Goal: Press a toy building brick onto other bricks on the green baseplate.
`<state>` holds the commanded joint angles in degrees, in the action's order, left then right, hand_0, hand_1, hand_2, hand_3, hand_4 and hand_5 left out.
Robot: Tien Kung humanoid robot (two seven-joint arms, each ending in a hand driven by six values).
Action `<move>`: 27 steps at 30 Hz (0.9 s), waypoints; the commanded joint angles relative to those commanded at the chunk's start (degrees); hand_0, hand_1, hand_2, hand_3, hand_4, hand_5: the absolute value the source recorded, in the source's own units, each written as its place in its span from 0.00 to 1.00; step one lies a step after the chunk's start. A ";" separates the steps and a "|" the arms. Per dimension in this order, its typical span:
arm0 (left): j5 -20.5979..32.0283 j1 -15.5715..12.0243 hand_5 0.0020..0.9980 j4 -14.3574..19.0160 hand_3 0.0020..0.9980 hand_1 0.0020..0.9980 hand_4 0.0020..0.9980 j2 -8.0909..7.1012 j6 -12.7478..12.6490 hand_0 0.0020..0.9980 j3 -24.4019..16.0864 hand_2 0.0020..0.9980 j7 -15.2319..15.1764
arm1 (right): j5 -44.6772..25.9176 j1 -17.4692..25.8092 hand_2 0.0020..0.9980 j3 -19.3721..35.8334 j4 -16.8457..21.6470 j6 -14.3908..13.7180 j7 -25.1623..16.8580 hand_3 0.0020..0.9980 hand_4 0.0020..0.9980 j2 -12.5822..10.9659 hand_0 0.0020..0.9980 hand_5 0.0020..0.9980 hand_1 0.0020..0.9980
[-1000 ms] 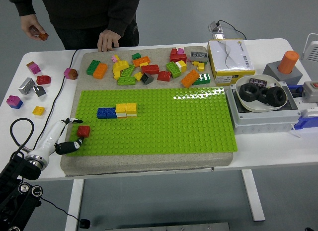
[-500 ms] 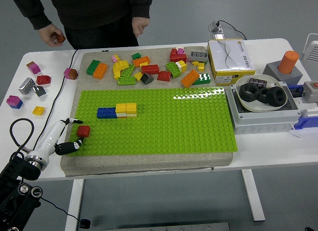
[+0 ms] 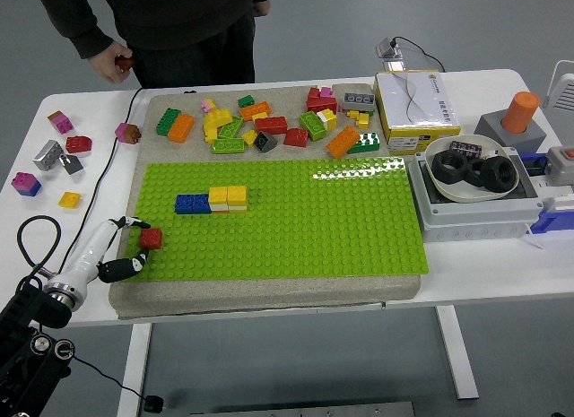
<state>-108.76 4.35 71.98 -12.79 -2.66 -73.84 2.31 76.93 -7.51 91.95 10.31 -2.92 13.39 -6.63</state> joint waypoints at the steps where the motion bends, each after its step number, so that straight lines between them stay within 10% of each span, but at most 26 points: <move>1: 0.00 0.04 0.00 -0.04 0.70 0.94 0.58 -0.03 0.02 1.00 0.05 0.90 0.01 | 0.01 -0.02 0.64 0.00 0.00 0.01 -0.01 0.65 0.65 0.01 0.58 0.77 0.58; 27: 1.97 0.66 0.00 -0.03 0.56 0.93 0.49 -0.51 0.62 1.00 0.80 0.89 -0.08 | 0.36 0.24 0.64 -0.07 0.00 0.06 0.12 0.65 0.64 0.29 0.58 0.77 0.58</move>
<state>-106.79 5.01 71.94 -13.30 -2.04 -73.04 2.23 77.29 -7.28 91.88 10.31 -2.86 13.51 -6.34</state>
